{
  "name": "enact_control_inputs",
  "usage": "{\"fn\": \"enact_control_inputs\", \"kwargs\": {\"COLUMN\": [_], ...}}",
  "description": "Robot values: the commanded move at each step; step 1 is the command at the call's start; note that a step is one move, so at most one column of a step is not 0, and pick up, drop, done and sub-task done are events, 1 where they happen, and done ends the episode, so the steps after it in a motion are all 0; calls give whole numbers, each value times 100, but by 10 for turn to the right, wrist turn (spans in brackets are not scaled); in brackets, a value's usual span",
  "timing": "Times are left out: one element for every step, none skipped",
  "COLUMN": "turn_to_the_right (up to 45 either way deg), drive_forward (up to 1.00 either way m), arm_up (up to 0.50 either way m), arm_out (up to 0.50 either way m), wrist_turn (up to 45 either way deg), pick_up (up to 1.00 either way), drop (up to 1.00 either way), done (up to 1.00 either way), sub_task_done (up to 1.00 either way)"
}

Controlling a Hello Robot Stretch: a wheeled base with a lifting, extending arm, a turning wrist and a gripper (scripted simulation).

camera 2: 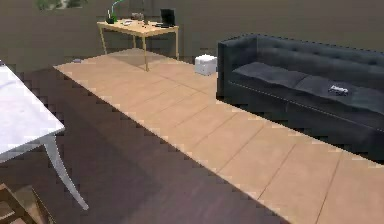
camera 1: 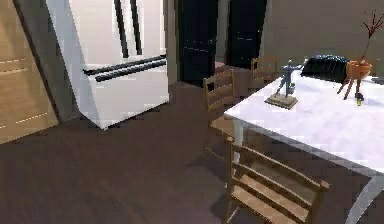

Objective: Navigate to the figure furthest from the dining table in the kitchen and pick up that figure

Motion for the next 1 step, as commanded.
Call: {"fn": "enact_control_inputs", "kwargs": {"turn_to_the_right": [420], "drive_forward": [0], "arm_up": [0], "arm_out": [0], "wrist_turn": [0], "pick_up": [0], "drop": [0], "done": [0], "sub_task_done": [0]}}
